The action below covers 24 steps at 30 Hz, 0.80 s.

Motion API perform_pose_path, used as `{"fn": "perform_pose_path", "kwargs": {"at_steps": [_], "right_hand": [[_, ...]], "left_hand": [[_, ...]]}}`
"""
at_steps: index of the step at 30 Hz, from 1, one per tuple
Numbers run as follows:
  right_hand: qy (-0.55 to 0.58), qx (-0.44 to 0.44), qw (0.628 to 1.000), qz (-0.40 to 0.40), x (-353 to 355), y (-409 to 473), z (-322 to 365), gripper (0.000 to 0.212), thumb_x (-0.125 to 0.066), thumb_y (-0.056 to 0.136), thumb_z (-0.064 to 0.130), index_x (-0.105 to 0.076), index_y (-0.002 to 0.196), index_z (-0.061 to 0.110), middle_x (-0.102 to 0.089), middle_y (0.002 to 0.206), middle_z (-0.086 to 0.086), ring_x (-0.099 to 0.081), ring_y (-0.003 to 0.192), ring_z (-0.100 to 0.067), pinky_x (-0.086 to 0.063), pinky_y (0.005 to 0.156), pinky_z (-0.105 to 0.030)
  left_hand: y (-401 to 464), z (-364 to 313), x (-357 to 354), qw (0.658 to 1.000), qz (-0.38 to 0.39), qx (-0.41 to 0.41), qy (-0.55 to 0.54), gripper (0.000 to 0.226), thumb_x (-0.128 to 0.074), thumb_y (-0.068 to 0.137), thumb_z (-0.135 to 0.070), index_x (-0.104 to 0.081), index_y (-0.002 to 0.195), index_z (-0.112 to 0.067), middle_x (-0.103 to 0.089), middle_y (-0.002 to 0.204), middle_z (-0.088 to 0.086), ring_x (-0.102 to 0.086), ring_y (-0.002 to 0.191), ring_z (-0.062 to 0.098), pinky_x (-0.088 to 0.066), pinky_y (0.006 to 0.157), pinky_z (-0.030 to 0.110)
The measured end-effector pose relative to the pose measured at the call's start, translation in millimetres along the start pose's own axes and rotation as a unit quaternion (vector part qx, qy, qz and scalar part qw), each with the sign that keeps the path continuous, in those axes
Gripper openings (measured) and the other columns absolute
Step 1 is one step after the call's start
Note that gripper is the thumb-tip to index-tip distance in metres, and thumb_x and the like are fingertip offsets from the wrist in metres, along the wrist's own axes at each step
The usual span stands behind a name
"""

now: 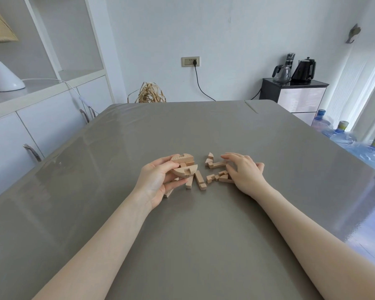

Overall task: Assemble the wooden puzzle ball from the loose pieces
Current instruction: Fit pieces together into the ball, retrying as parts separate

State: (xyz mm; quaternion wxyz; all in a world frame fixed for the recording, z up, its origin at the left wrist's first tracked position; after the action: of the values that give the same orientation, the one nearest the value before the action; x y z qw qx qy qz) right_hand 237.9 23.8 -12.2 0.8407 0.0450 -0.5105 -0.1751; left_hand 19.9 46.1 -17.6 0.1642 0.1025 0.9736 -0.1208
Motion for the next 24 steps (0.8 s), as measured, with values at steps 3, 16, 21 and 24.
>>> {"fn": "perform_pose_path", "kwargs": {"at_steps": [3, 16, 21, 24], "right_hand": [[-0.021, -0.004, 1.000, 0.012, -5, 1, -2, 0.037, -0.033, 0.099, 0.017, -0.054, 0.127, 0.029, -0.054, 0.134, 0.013, -0.037, 0.129, -0.013, -0.019, 0.091, -0.036], [0.133, -0.001, 0.988, -0.085, 17, -5, 1, 0.019, -0.055, 0.086, 0.004, -0.063, 0.097, 0.017, -0.063, 0.090, 0.004, -0.056, 0.094, -0.016, -0.036, 0.082, -0.024], [0.249, 0.022, 0.958, -0.141, 34, -15, 16, 0.018, -0.055, 0.088, 0.003, -0.061, 0.094, 0.018, -0.064, 0.095, 0.001, -0.060, 0.082, -0.012, -0.039, 0.069, -0.001], [0.327, 0.020, 0.933, -0.149, 37, -19, 20, 0.017, -0.057, 0.090, 0.005, -0.057, 0.091, 0.022, -0.062, 0.092, 0.007, -0.066, 0.084, -0.018, -0.045, 0.070, -0.015]], "left_hand": [[-2, 1, -3, 1.000, 0.008, 0.003, 0.002, 0.025, -0.053, 0.088, 0.006, -0.064, 0.110, 0.001, -0.072, 0.095, 0.017, -0.071, 0.076, 0.024, -0.060, 0.060, 0.034], [-4, 4, -4, 1.000, 0.004, 0.010, 0.004, 0.026, -0.053, 0.088, 0.006, -0.064, 0.111, 0.002, -0.071, 0.104, 0.019, -0.071, 0.082, 0.027, -0.060, 0.059, 0.034], [-5, 3, -6, 1.000, 0.004, 0.010, 0.005, 0.025, -0.052, 0.089, 0.005, -0.064, 0.110, 0.001, -0.071, 0.103, 0.020, -0.071, 0.080, 0.026, -0.059, 0.057, 0.032], [-4, 4, -6, 1.000, 0.004, 0.012, 0.007, 0.025, -0.052, 0.089, 0.005, -0.065, 0.109, 0.000, -0.071, 0.101, 0.020, -0.071, 0.083, 0.028, -0.060, 0.060, 0.035]]}}
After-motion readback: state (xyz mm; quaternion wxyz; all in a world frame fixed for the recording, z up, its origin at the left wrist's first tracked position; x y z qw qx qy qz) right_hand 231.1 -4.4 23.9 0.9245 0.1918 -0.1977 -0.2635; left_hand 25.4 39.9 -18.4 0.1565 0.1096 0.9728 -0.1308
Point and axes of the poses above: each hand's wrist, its own y-axis towards the middle knuckle, its own x-axis out of the back of the hand, z = x × y, the point moved 9 cm from there along y, towards the middle knuckle
